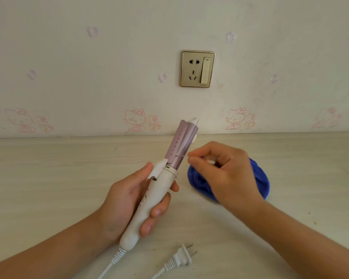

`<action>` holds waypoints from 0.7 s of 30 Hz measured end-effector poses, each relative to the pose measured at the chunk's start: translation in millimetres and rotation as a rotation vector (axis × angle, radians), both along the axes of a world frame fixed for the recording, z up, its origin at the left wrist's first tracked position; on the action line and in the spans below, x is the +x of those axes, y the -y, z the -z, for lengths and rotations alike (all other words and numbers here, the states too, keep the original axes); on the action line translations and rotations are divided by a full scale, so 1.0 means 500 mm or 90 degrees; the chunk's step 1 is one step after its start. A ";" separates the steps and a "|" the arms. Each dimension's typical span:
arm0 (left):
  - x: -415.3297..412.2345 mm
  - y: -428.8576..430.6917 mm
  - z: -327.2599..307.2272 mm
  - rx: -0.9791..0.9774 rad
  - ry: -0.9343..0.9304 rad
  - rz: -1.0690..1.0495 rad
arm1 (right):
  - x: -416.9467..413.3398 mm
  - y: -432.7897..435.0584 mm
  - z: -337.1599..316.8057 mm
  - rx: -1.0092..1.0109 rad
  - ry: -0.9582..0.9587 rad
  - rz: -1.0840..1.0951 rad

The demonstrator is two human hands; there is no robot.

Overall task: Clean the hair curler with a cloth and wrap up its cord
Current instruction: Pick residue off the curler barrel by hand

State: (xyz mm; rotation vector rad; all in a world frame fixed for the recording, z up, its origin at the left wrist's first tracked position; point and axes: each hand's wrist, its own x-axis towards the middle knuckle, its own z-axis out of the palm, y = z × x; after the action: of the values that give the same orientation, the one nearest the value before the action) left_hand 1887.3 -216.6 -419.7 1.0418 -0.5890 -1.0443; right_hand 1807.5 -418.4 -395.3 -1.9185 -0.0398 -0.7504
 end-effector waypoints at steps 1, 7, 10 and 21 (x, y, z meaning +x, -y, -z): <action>0.000 0.000 0.001 0.007 0.015 0.001 | 0.003 0.016 -0.011 0.010 0.012 0.046; -0.003 -0.001 0.002 0.011 0.026 0.000 | 0.004 0.025 -0.016 0.033 0.021 0.053; 0.002 -0.004 0.004 -0.016 -0.017 0.002 | -0.004 -0.025 0.015 -0.014 -0.010 -0.060; 0.003 0.002 0.005 0.006 0.024 -0.006 | 0.019 0.071 -0.019 0.086 0.031 0.145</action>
State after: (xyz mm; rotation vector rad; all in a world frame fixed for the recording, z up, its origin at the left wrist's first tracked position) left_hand 1888.8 -217.5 -422.0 1.0731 -0.6100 -1.0223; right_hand 1817.2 -453.7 -386.0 -1.7931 0.1973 -0.9278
